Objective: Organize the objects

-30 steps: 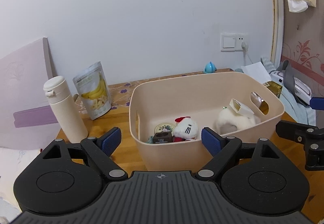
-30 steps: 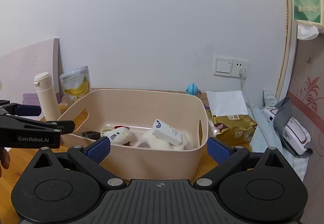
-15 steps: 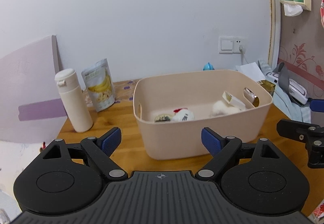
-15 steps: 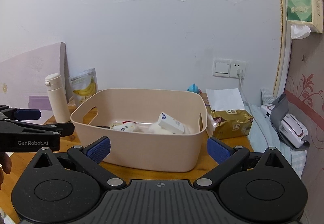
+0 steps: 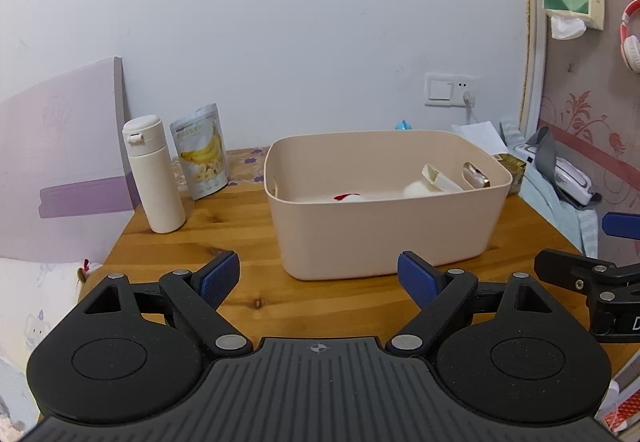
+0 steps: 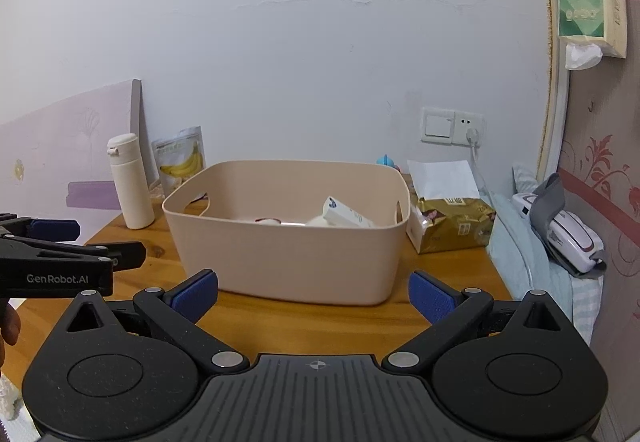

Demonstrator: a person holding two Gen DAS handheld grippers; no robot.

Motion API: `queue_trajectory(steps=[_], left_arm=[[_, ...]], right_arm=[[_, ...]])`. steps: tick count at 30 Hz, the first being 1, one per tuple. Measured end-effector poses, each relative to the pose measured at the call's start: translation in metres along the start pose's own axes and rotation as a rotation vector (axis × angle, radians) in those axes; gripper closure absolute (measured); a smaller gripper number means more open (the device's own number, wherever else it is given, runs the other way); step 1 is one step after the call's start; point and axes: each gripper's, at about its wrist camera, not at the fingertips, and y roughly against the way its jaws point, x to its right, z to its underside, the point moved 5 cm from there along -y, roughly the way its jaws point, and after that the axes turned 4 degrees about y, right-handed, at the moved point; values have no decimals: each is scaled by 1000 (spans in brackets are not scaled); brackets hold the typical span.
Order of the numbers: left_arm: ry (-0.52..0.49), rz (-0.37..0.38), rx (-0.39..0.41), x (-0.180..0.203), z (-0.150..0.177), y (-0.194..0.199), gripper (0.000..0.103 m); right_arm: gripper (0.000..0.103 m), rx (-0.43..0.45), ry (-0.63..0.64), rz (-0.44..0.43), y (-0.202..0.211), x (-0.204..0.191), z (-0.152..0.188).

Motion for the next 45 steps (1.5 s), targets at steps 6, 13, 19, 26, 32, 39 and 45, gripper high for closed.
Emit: queue_trajectory(steps=[6,13,19,26,32,39,45], left_arm=[[11,12,13,3,10,13,15],[5,19,18,4,20,26,15],[11,16,20,3,27,35,15],[10,17,10,3,36,42,15],[29,19,-11,2,46,46,15],[64,22,-17,-5,53,52,15],[69,36,-12,-4,58,60,15]], right_arm=[[0,0,-3,21,15,0,13],[0,2,-13,24,28,0,24],[0,-3,-13,12,36,-3,31],[0,-20,-3,6,44,-4,36],[0,-31,-22,-4,48,-1,44],[0,-37,-9,-6,51,-3,51],[0,-34,-2,-9,57,-5,52]])
